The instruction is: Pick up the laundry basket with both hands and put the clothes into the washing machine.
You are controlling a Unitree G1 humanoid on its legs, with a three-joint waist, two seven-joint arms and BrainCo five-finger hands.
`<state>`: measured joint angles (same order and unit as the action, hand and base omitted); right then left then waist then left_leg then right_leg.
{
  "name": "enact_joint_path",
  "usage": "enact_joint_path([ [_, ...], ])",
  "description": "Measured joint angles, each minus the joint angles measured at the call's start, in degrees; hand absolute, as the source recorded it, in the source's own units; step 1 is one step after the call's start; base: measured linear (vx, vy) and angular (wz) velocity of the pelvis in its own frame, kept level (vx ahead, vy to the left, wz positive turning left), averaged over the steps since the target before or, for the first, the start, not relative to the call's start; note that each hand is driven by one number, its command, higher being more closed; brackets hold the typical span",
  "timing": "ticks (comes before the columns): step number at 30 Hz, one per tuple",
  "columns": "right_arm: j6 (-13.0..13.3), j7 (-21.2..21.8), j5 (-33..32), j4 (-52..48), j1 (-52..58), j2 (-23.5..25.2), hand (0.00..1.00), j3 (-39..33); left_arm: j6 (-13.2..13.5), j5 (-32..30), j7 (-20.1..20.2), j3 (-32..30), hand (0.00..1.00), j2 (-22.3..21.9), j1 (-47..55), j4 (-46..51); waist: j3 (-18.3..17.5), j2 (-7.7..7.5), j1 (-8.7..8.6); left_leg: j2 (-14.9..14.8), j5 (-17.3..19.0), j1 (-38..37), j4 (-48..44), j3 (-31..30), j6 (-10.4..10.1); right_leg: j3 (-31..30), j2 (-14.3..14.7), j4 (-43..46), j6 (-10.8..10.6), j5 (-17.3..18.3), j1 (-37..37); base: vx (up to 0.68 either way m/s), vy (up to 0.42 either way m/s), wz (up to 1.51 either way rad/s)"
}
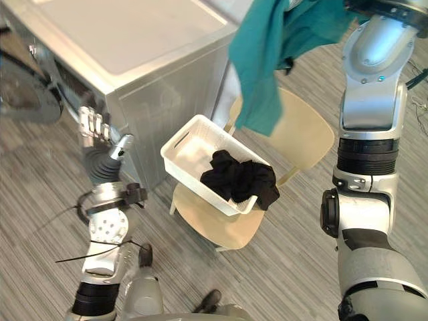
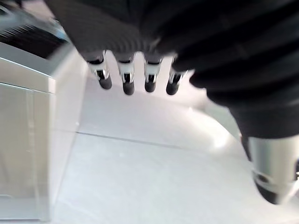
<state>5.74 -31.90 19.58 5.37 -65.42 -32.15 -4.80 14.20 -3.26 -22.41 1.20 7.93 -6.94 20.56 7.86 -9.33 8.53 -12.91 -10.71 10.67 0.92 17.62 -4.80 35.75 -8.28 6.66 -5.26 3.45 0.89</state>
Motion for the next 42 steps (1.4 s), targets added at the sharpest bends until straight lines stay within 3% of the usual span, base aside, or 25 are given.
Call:
enact_joint_path([
  [1,0.53,1.83,-1.13,-0.06,0.0,-0.47,1.0,0.59,0.0,-0.22,0.24,-2.14,0.0,2.55,-1.75,0.38,-0.86,1.2,-0.88,0.19,-0.76,-1.09,1.62,0.61,0.11,-0.28,0.14,-0.76,0.01,-0.56,-0.3,0.02,0.042,-0.21],
  [4,0.64,5.05,-3.23,-0.21,0.09,-1.8,1.0,1.58,-0.21,-0.33,1.13,-5.69,0.0,6.98,-6.94,0.37,-1.74,2.76,-2.19,0.69,-2.11,-3.49,4.47,2.08,0.29,-1.49,0.08,-1.11,-0.1,-0.98,-0.93,0.02,0.028,-0.18],
  [8,1.08,9.31,-6.7,-2.64,1.39,-2.7,1.0,2.29,-0.38,0.0,3.4,-6.33,0.0,12.89,-12.3,-0.16,-2.61,3.36,-4.58,1.08,-2.11,-4.78,4.48,2.91,0.29,-2.61,0.02,-2.76,-0.28,-1.96,-1.78,0.01,0.029,-0.14],
  [12,3.43,13.48,-11.51,-4.74,5.16,-3.51,1.0,5.02,-0.36,8.38,9.45,-3.84,0.0,19.45,-18.15,-10.36,-4.35,5.31,-5.83,1.2,-2.12,-5.31,4.5,3.07,0.28,-3.23,0.05,-3.72,-0.26,-2.69,-2.14,0.02,0.016,-0.1],
  [15,3.72,15.75,-15.7,-4.65,8.16,-3.87,1.0,7.1,-1.17,19.41,14.61,2.72,0.0,27.04,-23.37,-19.09,-5.25,6.72,-6.56,1.13,-2.12,-5.58,4.51,2.71,0.29,-3.23,0.19,-3.9,-0.21,-2.73,-2.54,0.0,0.0,0.0],
  [17,3.93,16.38,-18.41,-4.65,9.64,-3.93,1.0,8.99,-2.0,30.75,18.77,12.19,0.0,33.18,-29.47,-24.1,-5.53,7.27,-7.48,1.02,-2.12,-5.31,4.51,2.1,0.29,-3.14,0.46,-4.53,0.16,-3.03,-2.59,0.0,0.0,0.0],
  [20,4.03,17.37,-19.65,-4.67,9.7,-3.55,1.0,13.53,-3.55,42.39,22.71,24.94,0.0,38.07,-36.84,-26.8,-5.59,7.38,-7.89,1.02,-2.12,-5.16,4.51,1.96,0.29,-3.32,0.6,-4.95,0.28,-3.6,-2.43,-0.01,0.016,-0.05],
  [23,4.22,18.09,-19.77,-4.8,9.68,-0.35,1.0,17.91,-5.36,52.64,25.21,32.41,0.0,38.62,-41.47,-26.79,-5.61,7.4,-8.09,1.03,-2.12,-4.86,4.5,1.94,0.3,-3.98,0.54,-4.88,0.26,-3.9,-1.69,0.0,0.018,-0.08],
  [26,4.49,18.29,-20.15,-4.98,9.49,3.08,1.0,20.21,-6.63,57.31,24.77,34.86,0.0,38.52,-44.45,-26.75,-5.62,7.42,-8.98,1.13,-2.41,-3.79,4.5,1.23,0.67,-3.79,0.56,-4.88,0.26,-4.2,-1.34,0.02,0.007,0.06],
  [31,5.07,18.36,-20.11,-5.0,6.97,7.82,1.0,22.77,-7.96,60.57,24.62,38.5,0.0,36.96,-47.71,-27.07,-5.63,7.41,-9.04,1.22,-2.42,-3.74,4.49,0.82,0.68,-3.44,0.5,-4.87,0.25,-4.2,-1.14,0.01,0.007,0.05],
  [36,5.25,19.02,-19.33,-6.93,5.14,12.7,1.0,26.49,-8.9,61.14,24.13,39.86,0.0,29.54,-51.06,-30.72,-5.65,7.41,-9.42,1.21,-2.46,-3.48,4.49,0.81,0.73,-3.32,0.49,-4.82,0.25,-4.2,-0.77,0.0,0.0,0.0],
  [42,5.16,20.27,-18.96,-6.91,5.13,13.78,1.0,26.74,-8.94,60.86,22.95,39.89,0.0,25.33,-52.44,-34.72,-5.65,7.41,-9.42,1.2,-2.48,-3.41,4.49,0.81,0.74,-3.32,0.51,-4.82,0.26,-4.22,-0.69,0.0,0.0,0.0],
])
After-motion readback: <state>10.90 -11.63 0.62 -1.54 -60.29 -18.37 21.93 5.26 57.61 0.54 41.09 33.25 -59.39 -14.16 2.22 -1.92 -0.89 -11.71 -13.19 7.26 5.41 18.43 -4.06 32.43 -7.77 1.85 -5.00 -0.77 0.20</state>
